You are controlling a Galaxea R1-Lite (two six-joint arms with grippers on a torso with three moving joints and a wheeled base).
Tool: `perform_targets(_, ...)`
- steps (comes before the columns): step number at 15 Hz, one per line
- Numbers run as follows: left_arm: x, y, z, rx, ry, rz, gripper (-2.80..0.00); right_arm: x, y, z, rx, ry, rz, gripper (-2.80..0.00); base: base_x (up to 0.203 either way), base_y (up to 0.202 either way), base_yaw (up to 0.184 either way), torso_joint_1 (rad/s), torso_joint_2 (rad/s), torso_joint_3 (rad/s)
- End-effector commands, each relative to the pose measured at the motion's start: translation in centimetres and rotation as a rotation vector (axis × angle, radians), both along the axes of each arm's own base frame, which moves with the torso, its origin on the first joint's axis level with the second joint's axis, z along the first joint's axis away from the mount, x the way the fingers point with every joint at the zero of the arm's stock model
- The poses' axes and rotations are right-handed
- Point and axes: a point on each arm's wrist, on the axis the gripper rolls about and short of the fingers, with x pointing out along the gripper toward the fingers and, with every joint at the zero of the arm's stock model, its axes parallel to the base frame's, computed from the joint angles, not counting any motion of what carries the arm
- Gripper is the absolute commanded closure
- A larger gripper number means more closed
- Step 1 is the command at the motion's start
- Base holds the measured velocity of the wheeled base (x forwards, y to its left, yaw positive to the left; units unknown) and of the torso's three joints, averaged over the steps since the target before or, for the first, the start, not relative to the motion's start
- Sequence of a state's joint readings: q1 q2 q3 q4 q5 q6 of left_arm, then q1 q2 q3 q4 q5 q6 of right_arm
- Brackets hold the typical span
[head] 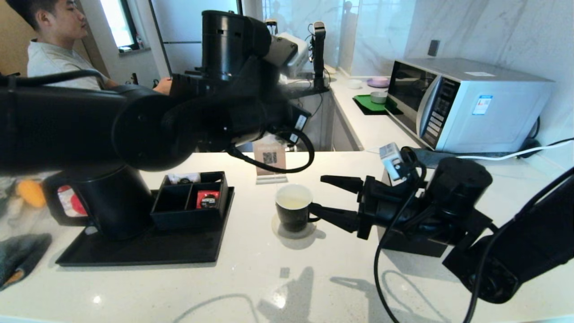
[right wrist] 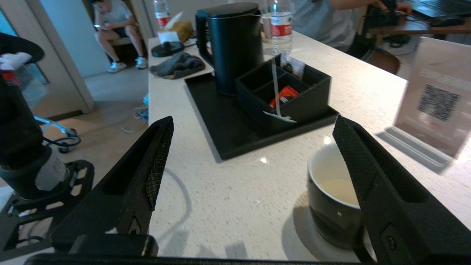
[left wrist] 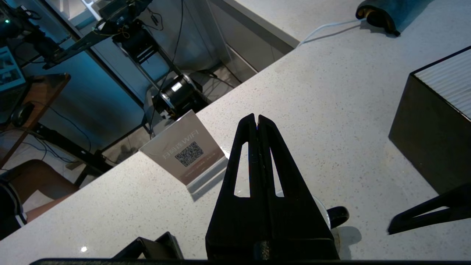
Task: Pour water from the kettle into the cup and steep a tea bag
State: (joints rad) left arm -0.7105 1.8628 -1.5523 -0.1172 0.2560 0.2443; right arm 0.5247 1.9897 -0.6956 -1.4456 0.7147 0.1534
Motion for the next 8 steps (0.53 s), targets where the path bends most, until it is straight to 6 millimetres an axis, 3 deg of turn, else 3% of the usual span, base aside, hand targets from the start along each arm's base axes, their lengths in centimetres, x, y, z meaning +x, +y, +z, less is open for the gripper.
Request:
perform_targets(1, -0.4, -0.3, 0.2, -0.003, -0.005, -0.012, 0.00, 0.8, 1.4, -1.5, 0.007, 0.023, 0.031, -2.80, 0.000, 0.000, 0.000, 0.000, 0.00, 0.000)
perform_targets(8, -2.0, -1.8, 0.4, -0.001, -0.015, -0.031, 0.00, 2.2, 2.8, -1.7, 0.028, -0.002, 0.064, -2.80, 0.000, 0.000, 0.000, 0.000, 0.00, 0.000)
